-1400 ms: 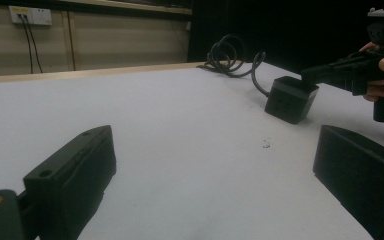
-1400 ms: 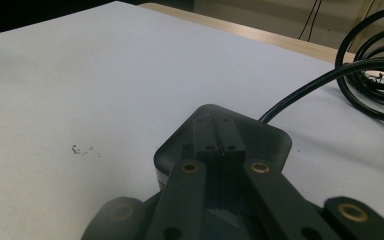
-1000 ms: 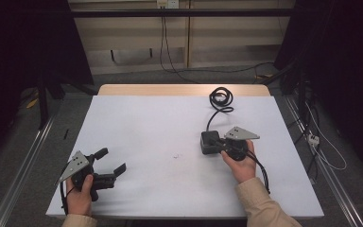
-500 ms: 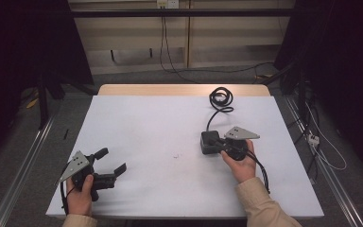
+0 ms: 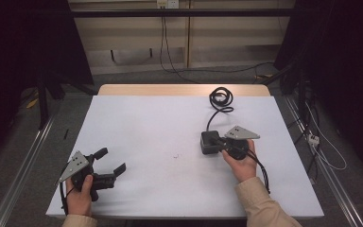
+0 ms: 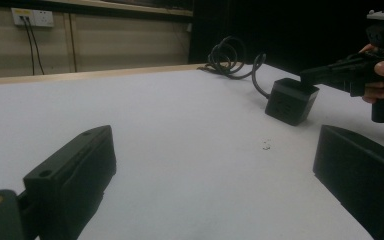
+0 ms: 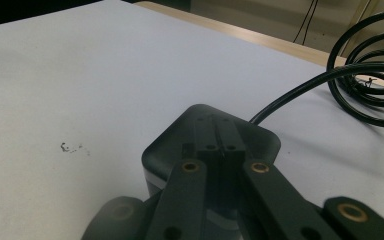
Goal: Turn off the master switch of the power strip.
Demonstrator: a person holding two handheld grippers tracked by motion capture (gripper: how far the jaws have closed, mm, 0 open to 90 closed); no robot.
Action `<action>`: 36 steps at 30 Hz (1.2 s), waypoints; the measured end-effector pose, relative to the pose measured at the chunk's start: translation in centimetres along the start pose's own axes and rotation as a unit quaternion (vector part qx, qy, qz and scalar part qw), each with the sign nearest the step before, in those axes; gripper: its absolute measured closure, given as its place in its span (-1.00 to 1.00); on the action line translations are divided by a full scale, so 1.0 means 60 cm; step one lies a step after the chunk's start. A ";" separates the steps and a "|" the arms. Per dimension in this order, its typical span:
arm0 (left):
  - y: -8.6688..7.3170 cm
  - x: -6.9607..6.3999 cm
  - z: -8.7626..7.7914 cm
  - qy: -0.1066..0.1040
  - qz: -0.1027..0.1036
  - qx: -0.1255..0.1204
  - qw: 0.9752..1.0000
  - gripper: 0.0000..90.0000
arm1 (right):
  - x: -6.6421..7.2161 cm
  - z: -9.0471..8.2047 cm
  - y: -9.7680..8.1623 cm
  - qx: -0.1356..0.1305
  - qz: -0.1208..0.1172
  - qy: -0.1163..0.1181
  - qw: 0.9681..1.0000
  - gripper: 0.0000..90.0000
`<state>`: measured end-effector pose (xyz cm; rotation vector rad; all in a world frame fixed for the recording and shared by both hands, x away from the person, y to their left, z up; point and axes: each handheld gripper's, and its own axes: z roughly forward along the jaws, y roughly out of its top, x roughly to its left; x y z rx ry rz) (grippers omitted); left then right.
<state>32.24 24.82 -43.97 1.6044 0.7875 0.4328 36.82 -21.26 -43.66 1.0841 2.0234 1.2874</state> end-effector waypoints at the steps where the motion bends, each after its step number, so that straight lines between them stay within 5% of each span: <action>1: 0.000 0.000 0.000 0.000 0.000 0.000 1.000 -0.93 | -0.002 0.000 0.000 0.000 0.003 0.003 1.000 1.00; 36: 0.000 -0.002 0.001 0.001 0.000 0.001 1.000 -0.93 | -0.001 -0.001 0.000 0.003 0.009 0.005 1.000 1.00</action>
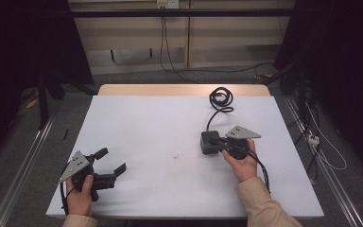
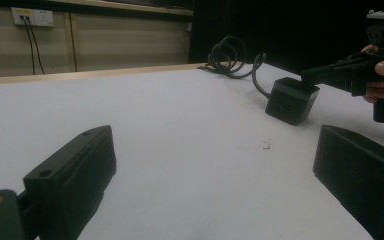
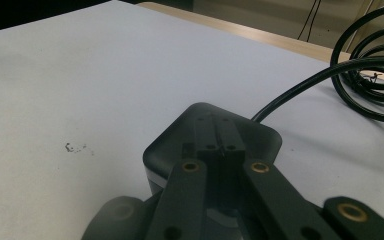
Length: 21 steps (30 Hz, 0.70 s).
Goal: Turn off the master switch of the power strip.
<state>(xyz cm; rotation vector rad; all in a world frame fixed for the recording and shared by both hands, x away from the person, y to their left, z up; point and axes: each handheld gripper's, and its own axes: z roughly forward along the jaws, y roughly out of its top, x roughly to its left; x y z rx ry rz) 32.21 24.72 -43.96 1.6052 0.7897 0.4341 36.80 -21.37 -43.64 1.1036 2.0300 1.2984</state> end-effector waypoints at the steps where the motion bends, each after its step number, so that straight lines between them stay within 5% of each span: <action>1: 0.000 0.000 0.000 0.000 0.000 0.000 1.000 -0.92 | 0.000 0.000 0.000 0.001 0.000 0.000 1.000 1.00; 21: 0.001 0.000 -0.001 0.002 0.001 -0.002 1.000 -0.93 | 0.001 0.000 0.000 0.000 -0.003 -0.001 1.000 1.00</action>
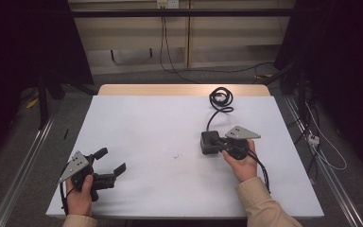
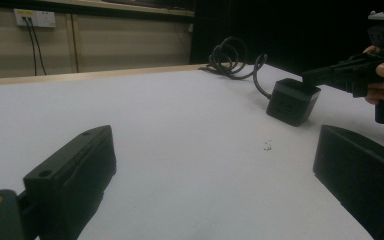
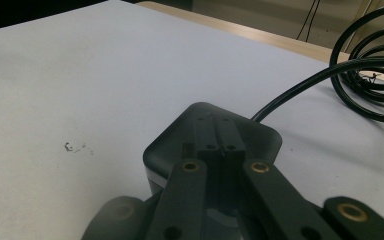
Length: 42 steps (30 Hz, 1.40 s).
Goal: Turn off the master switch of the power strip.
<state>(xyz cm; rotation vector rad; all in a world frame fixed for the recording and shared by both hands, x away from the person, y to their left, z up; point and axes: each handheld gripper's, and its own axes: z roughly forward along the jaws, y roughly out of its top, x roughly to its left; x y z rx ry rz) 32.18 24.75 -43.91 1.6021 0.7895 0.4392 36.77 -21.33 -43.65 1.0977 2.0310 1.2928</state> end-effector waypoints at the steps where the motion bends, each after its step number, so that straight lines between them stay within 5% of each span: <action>1: 0.000 0.000 0.000 0.000 0.000 0.000 1.000 -0.93 | 0.000 0.000 0.000 0.001 0.000 0.002 1.000 1.00; 42: 0.001 0.002 0.001 0.002 0.001 0.000 1.000 -0.93 | -0.002 0.000 -0.001 -0.002 0.011 0.007 1.000 1.00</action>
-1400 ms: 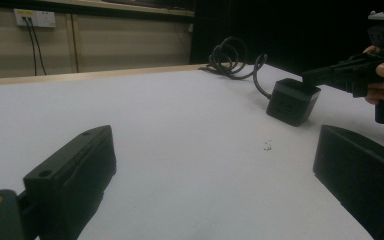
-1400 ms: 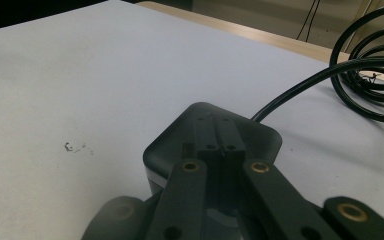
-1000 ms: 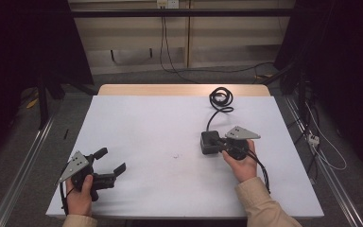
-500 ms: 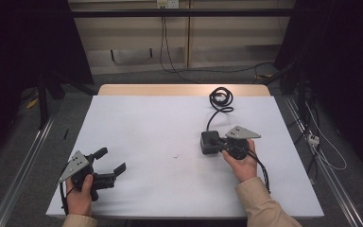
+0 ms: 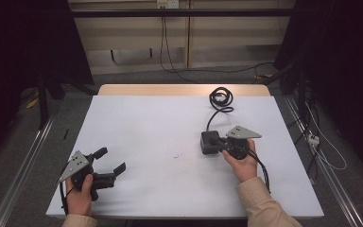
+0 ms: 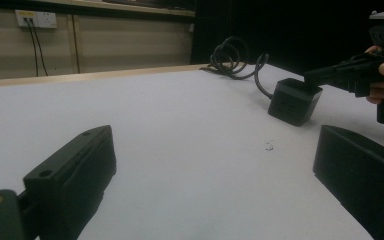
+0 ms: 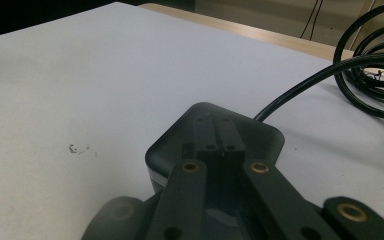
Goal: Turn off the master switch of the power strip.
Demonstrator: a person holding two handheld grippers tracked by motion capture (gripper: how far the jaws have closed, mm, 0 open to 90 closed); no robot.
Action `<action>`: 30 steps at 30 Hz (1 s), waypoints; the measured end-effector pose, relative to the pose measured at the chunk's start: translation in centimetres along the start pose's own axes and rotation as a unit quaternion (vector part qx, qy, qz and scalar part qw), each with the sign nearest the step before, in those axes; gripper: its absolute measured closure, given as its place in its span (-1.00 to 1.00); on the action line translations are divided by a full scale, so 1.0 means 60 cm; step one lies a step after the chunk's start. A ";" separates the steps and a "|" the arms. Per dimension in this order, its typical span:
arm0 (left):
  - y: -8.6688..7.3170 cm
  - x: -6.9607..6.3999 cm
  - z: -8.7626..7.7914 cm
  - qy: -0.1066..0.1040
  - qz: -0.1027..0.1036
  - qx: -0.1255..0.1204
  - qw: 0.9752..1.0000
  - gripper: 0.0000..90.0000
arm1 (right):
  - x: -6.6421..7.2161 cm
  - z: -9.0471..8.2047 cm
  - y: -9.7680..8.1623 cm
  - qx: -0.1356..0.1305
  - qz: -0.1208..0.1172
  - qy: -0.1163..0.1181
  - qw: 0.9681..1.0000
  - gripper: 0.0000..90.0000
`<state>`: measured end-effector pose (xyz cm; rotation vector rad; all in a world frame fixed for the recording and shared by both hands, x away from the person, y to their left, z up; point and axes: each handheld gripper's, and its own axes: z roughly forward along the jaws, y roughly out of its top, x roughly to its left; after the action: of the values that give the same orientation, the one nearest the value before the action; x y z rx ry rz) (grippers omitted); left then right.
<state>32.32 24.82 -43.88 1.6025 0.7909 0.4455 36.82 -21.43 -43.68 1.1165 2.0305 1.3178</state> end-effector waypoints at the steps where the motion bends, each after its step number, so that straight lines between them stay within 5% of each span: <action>1: 0.000 0.000 0.000 0.000 0.000 0.000 1.000 -0.93 | 0.000 0.000 0.000 0.001 -0.001 0.000 1.000 1.00; 30: 0.001 0.000 0.002 0.000 0.002 0.001 1.000 -0.92 | -0.006 -0.004 0.007 0.005 0.000 -0.010 1.000 1.00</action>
<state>32.40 24.74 -43.87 1.6067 0.7883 0.4466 37.01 -21.79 -43.20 1.1301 2.0244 1.2927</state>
